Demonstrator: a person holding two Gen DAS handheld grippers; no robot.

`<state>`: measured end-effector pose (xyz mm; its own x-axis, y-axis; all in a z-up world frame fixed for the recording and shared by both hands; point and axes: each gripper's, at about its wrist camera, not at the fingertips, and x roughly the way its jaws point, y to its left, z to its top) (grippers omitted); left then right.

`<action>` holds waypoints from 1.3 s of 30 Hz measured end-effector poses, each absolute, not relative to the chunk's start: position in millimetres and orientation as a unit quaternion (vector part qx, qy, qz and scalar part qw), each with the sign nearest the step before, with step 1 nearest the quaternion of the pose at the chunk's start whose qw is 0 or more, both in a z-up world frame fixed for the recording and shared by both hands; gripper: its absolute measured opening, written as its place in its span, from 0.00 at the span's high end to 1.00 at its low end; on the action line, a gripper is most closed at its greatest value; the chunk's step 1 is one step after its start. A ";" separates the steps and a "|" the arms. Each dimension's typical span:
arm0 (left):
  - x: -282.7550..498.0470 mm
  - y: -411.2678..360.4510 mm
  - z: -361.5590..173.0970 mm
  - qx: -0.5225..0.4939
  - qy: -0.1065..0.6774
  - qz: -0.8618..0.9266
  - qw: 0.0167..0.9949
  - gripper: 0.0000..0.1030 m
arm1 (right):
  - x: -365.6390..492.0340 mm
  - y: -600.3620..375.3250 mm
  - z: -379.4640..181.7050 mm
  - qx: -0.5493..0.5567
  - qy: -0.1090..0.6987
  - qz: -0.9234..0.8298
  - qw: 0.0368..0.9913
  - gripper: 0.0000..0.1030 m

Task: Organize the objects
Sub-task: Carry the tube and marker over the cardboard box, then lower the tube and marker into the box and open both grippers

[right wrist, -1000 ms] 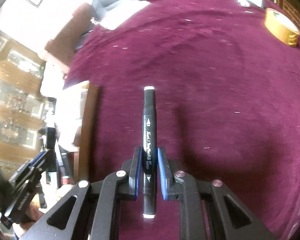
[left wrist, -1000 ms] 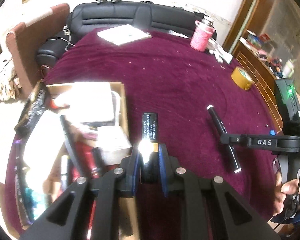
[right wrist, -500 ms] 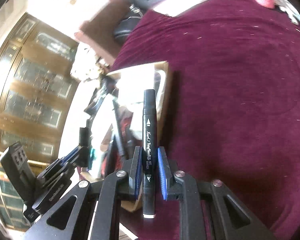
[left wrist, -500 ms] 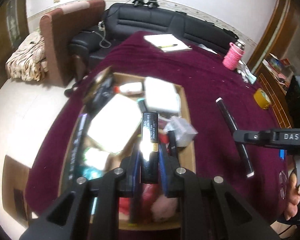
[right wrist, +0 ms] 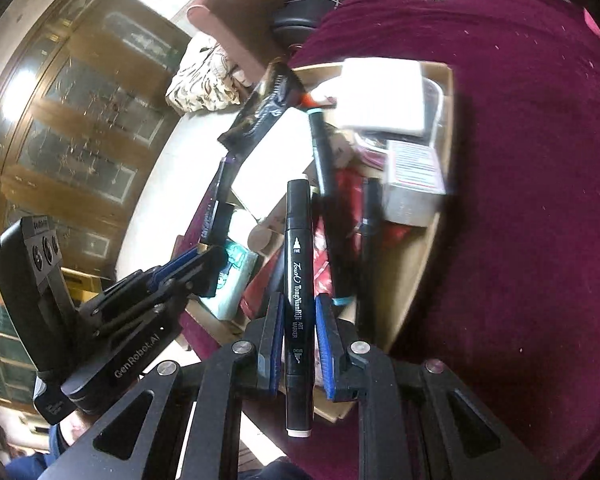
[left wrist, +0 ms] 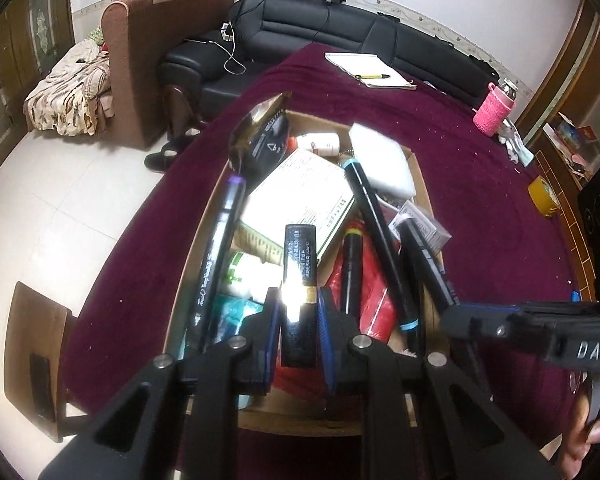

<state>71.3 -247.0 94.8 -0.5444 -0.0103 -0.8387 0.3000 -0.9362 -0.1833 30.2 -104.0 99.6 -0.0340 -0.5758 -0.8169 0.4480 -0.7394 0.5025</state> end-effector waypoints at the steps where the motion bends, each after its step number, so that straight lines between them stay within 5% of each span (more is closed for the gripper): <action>1: 71.8 -247.3 93.8 0.470 0.154 -0.865 0.090 0.83 | 30.8 -107.7 99.3 0.595 -0.048 -0.719 0.356 0.82; 31: 67.8 -257.9 64.5 0.489 0.163 -0.856 0.044 0.83 | 35.7 -114.4 95.3 0.600 -0.022 -0.739 0.306 0.81; 39: 73.8 -255.2 72.4 0.484 0.161 -0.858 0.062 0.83 | 40.0 -104.3 107.9 0.586 -0.027 -0.744 0.322 0.64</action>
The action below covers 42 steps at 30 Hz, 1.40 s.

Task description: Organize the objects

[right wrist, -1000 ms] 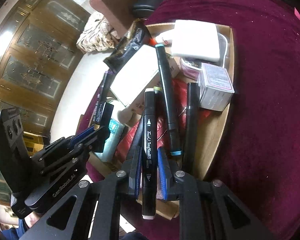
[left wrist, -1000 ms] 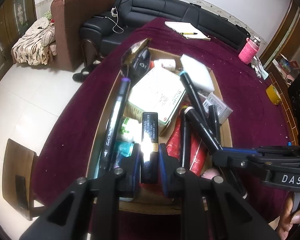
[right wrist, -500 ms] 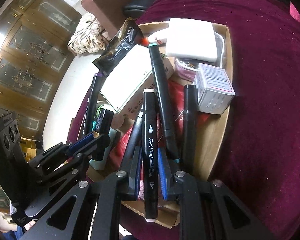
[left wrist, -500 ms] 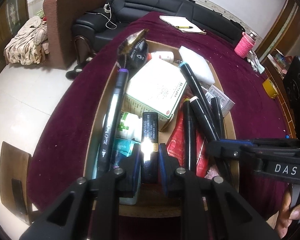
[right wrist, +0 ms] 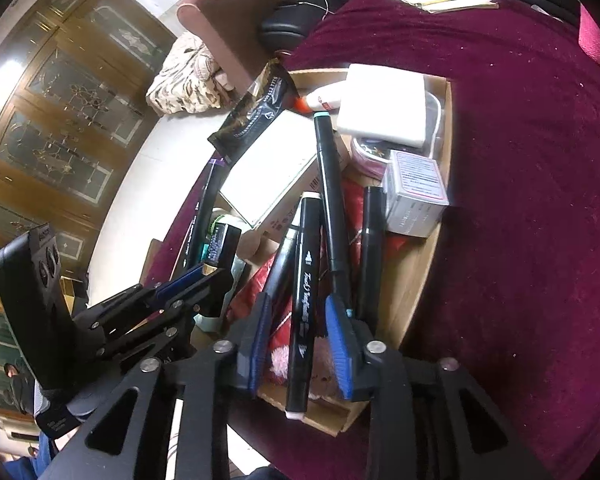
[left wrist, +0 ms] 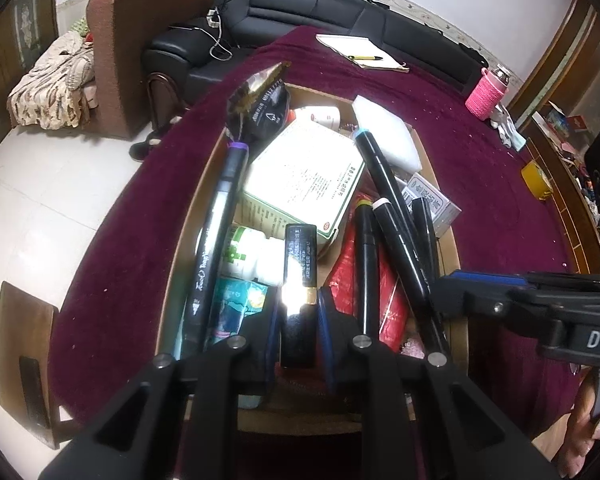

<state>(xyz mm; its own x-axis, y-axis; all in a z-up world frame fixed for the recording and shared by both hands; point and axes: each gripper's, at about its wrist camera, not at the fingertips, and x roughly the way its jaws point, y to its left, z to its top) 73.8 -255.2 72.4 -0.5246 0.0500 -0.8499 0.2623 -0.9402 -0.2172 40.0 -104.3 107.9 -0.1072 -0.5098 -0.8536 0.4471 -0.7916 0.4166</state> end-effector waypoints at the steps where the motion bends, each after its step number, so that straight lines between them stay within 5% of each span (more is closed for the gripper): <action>1: 75.0 -254.0 73.0 0.484 0.161 -0.857 0.066 0.82 | 40.5 -100.7 108.0 0.586 -0.029 -0.743 0.322 0.63; 4: 79.0 -248.6 74.7 0.486 0.163 -0.855 0.077 0.76 | 43.4 -83.8 108.2 0.585 -0.038 -0.743 0.323 0.58; 7: 81.7 -242.7 76.0 0.484 0.164 -0.855 0.089 0.52 | 46.9 -65.6 108.6 0.585 -0.041 -0.744 0.320 0.46; 9: 83.0 -237.2 79.5 0.479 0.166 -0.856 0.101 0.46 | 51.1 -53.0 112.7 0.578 -0.032 -0.750 0.320 0.42; 14: 90.8 -218.8 99.0 0.442 0.156 -0.872 0.140 0.24 | 63.0 -28.6 124.6 0.553 0.000 -0.775 0.305 0.09; 19: 108.0 -200.6 132.5 0.386 0.120 -0.887 0.225 0.07 | 70.2 -23.2 128.6 0.537 0.084 -0.799 0.256 0.07; 28: 133.5 -202.0 180.8 0.377 0.101 -0.873 0.293 0.02 | 76.4 -35.9 162.5 0.430 0.188 -0.855 0.220 0.00; 42: 157.0 -184.8 207.9 0.392 0.024 -0.856 0.335 0.00 | 104.5 -61.1 196.0 0.338 0.195 -0.875 0.289 0.00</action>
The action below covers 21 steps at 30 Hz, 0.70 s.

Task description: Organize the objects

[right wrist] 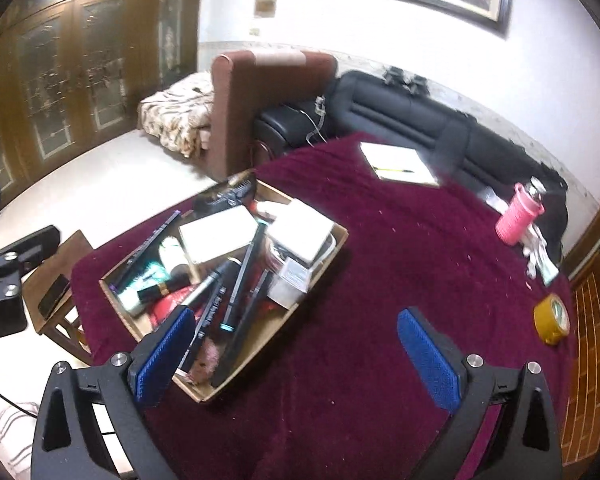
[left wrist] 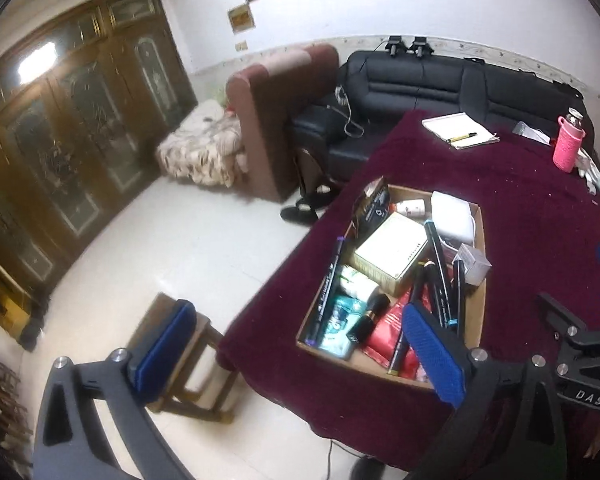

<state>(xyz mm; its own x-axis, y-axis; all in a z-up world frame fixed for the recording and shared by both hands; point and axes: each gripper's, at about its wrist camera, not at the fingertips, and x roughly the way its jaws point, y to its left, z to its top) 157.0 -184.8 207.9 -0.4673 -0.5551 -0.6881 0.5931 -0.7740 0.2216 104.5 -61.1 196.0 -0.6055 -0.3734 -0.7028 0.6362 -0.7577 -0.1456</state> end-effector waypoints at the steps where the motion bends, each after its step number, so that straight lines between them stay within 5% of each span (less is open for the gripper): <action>1: 158.2 -184.1 208.3 0.391 0.024 -0.857 0.336 0.00 | 106.7 -63.3 196.0 0.335 0.198 -0.873 0.292 0.00; 21: 178.6 -200.6 193.4 0.393 0.035 -0.844 0.364 0.00 | 132.9 -93.0 189.1 0.328 0.227 -0.858 0.323 0.00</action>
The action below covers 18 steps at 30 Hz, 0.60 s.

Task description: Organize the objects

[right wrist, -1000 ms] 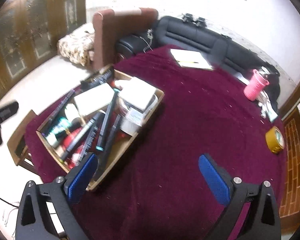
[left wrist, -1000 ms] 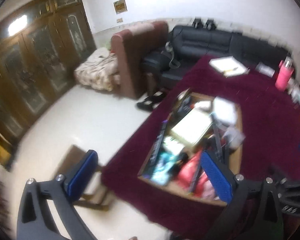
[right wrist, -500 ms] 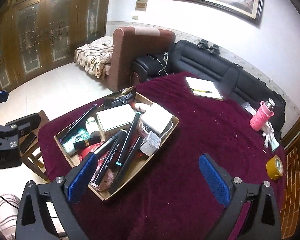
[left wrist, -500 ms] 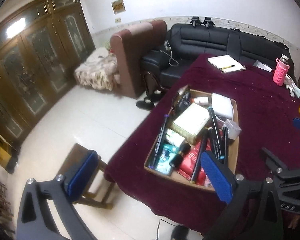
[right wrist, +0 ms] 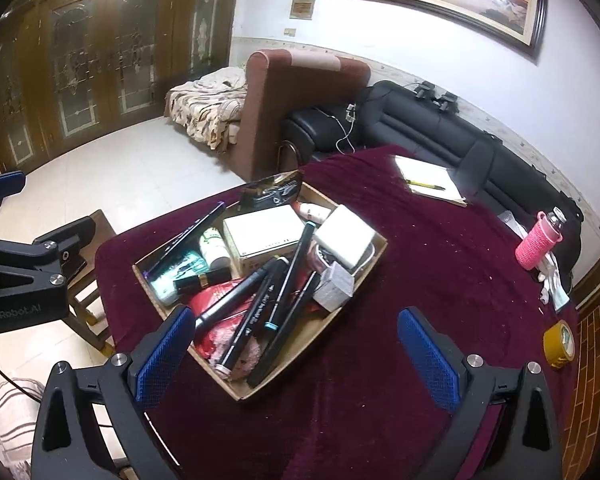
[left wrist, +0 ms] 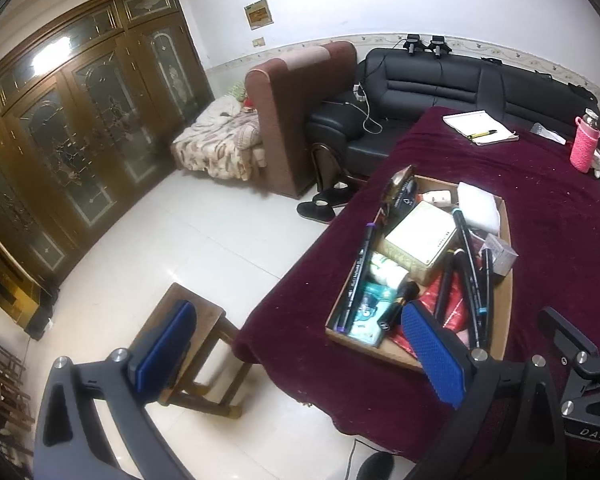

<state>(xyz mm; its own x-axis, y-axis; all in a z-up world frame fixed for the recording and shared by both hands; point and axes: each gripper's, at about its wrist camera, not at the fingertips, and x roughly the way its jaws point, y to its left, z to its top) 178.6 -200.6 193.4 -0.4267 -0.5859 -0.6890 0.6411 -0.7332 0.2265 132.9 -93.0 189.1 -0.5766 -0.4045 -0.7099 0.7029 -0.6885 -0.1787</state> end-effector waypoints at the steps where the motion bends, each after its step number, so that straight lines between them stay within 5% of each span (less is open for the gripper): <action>1: 179.9 -201.5 193.1 0.393 0.036 -0.844 0.363 0.00 | 134.0 -94.5 188.6 0.329 0.228 -0.857 0.324 0.00; 18: 193.0 -209.2 189.8 0.384 0.036 -0.844 0.373 0.00 | 140.7 -100.2 186.6 0.337 0.230 -0.853 0.325 0.00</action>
